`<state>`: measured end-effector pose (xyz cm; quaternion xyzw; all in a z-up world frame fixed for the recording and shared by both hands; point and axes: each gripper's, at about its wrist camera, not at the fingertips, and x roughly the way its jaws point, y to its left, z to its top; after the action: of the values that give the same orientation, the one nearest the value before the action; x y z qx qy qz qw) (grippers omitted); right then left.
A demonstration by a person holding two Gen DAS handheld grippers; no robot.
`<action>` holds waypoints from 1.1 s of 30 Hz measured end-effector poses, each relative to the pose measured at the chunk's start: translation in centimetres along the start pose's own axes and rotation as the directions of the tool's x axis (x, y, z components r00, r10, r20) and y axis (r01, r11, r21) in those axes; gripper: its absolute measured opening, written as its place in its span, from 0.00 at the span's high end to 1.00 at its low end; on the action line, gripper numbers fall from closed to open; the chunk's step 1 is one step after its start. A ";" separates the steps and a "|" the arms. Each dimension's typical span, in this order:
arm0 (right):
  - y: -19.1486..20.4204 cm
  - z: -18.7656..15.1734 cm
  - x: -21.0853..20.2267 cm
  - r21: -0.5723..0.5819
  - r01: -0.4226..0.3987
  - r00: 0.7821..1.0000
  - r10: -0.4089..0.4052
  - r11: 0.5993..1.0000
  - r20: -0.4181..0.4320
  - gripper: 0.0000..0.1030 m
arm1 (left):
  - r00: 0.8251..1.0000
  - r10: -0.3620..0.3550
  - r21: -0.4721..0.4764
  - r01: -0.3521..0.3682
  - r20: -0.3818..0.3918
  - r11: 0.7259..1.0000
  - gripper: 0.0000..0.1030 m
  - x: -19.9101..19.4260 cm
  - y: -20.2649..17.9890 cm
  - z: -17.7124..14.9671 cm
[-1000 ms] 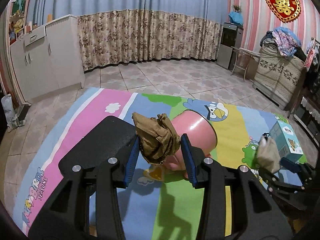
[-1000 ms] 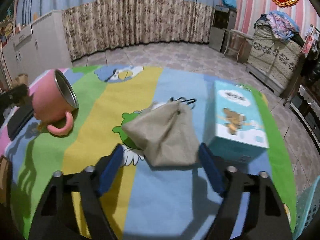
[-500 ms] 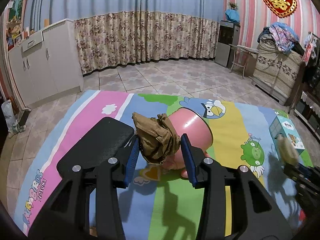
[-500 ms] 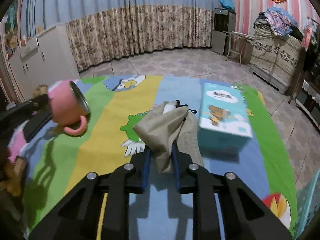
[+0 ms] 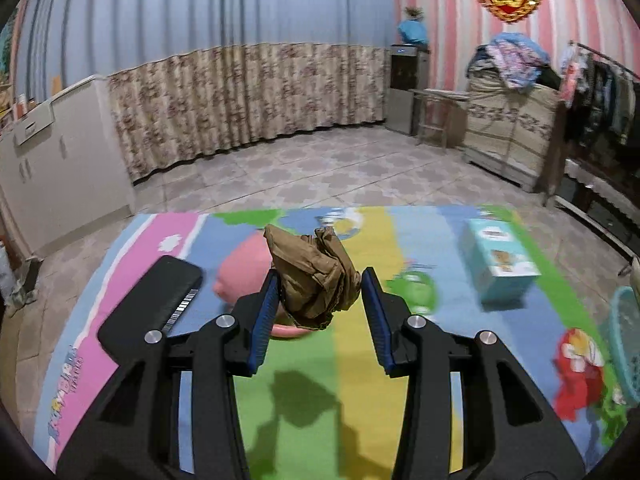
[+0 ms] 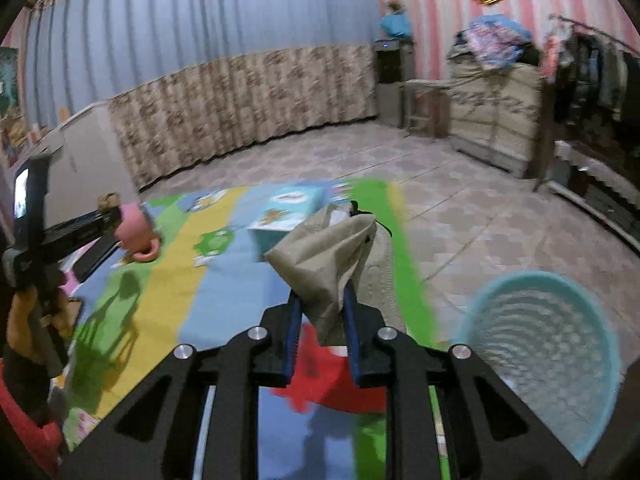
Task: Collect trash
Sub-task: 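Carry the brown paper and cloth bag over the basket and open both tools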
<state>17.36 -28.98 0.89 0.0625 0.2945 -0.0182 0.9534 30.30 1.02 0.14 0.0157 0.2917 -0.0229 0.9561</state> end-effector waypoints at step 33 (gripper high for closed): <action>-19.4 -3.4 -4.2 0.185 0.186 0.980 -0.196 0.965 0.036 0.80 | 0.939 -0.342 0.237 0.339 -0.032 0.910 0.60 -7.1 -28.9 -5.1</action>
<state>10.61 -47.82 -1.65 0.1194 0.2704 -0.1382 0.9453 20.02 -27.39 -0.64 0.0796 0.2803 -0.2243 0.9299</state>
